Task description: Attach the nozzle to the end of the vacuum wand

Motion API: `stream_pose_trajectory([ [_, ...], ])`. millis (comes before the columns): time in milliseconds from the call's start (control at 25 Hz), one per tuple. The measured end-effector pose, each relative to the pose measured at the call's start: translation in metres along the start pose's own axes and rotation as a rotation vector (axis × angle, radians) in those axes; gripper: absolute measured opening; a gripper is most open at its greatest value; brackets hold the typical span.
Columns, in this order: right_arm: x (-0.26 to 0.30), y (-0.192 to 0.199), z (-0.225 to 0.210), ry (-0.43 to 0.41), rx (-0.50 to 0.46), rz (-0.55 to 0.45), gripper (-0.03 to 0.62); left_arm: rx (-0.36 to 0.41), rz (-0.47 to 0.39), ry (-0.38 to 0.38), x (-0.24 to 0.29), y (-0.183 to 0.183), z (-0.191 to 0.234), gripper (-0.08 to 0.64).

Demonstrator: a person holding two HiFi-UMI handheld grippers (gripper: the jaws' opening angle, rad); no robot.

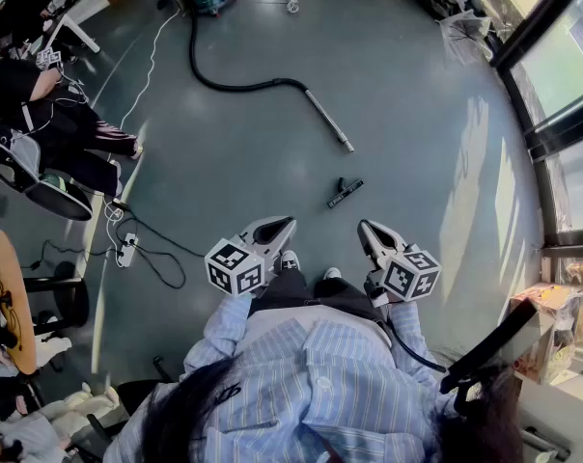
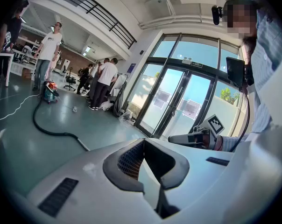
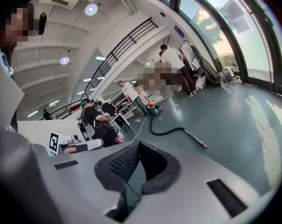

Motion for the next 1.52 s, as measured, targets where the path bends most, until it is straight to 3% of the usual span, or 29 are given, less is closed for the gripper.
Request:
stream_pose_trajectory([
  [520,0.039,-0.006,0.012,0.001,-0.003,0.003,0.005,-0.003,-0.012,0.010,-0.013,-0.016,0.034,0.005],
  [1000,0.085,-0.006,0.032,-0.026,0.045,-0.070,0.005,-0.030,-0.004,-0.008,-0.038,-0.019,0.087,0.005],
  [1320,0.103,-0.015,0.017,-0.002,0.094,-0.058,0.005,-0.090,0.035,0.016,-0.019,-0.024,0.117,0.005],
  [1520,0.133,-0.028,-0.020,-0.003,0.127,-0.036,0.005,-0.079,0.064,0.021,0.023,-0.048,0.142,0.005],
])
Point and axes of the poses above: the fingertips, and each gripper's own axes: x forward along the fingers, z to its left, y out of its underside, the point moved 4 cm from there along -x, backward along the fingers, and after that the axes turned 8 degrees about -x, right-handed, at the moved point
